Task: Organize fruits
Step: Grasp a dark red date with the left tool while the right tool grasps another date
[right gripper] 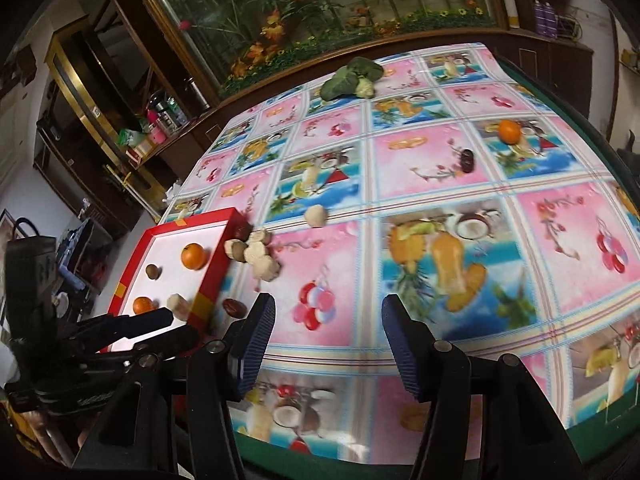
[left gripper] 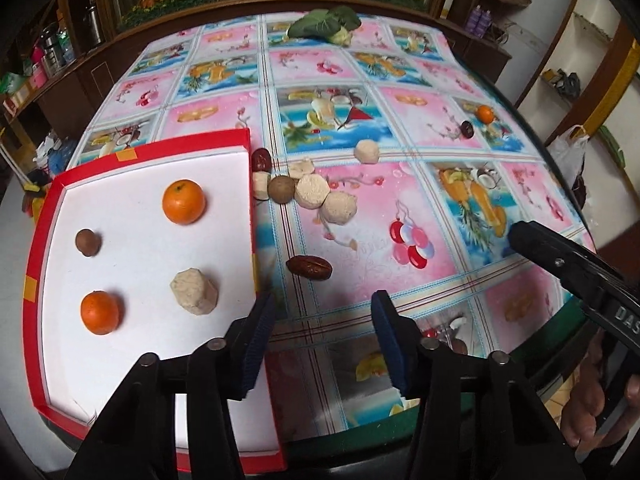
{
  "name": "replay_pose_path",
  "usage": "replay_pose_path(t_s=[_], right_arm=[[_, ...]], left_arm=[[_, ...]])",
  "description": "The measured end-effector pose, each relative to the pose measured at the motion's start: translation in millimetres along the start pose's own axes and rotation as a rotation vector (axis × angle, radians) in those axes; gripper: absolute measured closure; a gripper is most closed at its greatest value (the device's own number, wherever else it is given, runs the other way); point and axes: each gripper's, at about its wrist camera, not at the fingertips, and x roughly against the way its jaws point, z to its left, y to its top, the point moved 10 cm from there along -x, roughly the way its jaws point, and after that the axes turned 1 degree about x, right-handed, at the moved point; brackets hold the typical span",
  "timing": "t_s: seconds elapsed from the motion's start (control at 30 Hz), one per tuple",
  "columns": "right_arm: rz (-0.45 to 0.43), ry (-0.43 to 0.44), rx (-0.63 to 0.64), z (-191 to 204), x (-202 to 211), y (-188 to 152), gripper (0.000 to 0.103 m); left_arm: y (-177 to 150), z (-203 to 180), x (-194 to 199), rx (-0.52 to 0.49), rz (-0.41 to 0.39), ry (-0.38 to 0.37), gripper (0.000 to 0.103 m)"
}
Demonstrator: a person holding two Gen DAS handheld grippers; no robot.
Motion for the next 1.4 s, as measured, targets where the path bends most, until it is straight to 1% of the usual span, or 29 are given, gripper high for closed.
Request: replay_pose_path(t_s=[0.1, 0.27, 0.37, 0.43, 0.47, 0.5, 0.53, 0.6, 0.77, 0.83, 0.93, 0.97, 1.07, 1.1, 1.17, 1.27, 1.4], right_arm=[[0.000, 0.007, -0.018, -9, -2, 0, 0.045], [0.011, 0.023, -0.033, -19, -9, 1, 0.046], [0.012, 0.027, -0.036, -24, -11, 2, 0.046], [0.013, 0.025, -0.042, -28, -13, 3, 0.046], [0.014, 0.025, -0.047, -30, -14, 4, 0.046], [0.015, 0.024, -0.051, -33, -14, 4, 0.046], [0.017, 0.021, -0.055, -35, -16, 4, 0.046], [0.023, 0.014, -0.063, -40, -18, 4, 0.047], [0.030, -0.007, -0.074, -50, -24, 6, 0.049], [0.035, -0.013, -0.082, -55, -25, 8, 0.050], [0.034, -0.028, -0.086, -62, -26, 15, 0.052], [0.033, -0.040, -0.084, -65, -26, 18, 0.053], [0.029, -0.083, -0.073, -73, -29, 32, 0.056], [0.029, -0.110, -0.071, -79, -31, 40, 0.057], [0.030, -0.134, -0.069, -87, -35, 53, 0.060], [0.044, -0.207, -0.061, -104, -51, 79, 0.065], [0.076, -0.262, -0.061, -120, -79, 103, 0.075]], left_arm=[[8, -8, -19, 0.008, 0.049, 0.001, 0.067], [20, -8, -46, 0.032, 0.109, 0.049, 0.070], [26, -5, -59, 0.040, 0.120, 0.090, 0.070], [28, -4, -64, 0.040, 0.124, 0.110, 0.076], [28, -3, -68, 0.046, 0.133, 0.115, 0.084], [27, -3, -72, 0.048, 0.140, 0.115, 0.086], [27, -3, -74, 0.043, 0.138, 0.117, 0.086], [29, -3, -75, 0.024, 0.120, 0.138, 0.086], [27, -7, -74, 0.005, 0.080, 0.115, 0.087], [28, -9, -67, 0.015, 0.054, 0.076, 0.087], [31, -9, -50, 0.060, 0.011, -0.020, 0.087], [31, -6, -45, 0.069, 0.001, -0.030, 0.087], [33, 3, -31, 0.086, -0.035, -0.038, 0.087], [34, 5, -28, 0.088, -0.042, -0.043, 0.087], [33, 8, -23, 0.094, -0.047, -0.055, 0.087], [35, 12, -18, 0.105, -0.064, -0.065, 0.087], [39, 20, -18, 0.129, -0.077, -0.078, 0.087]])
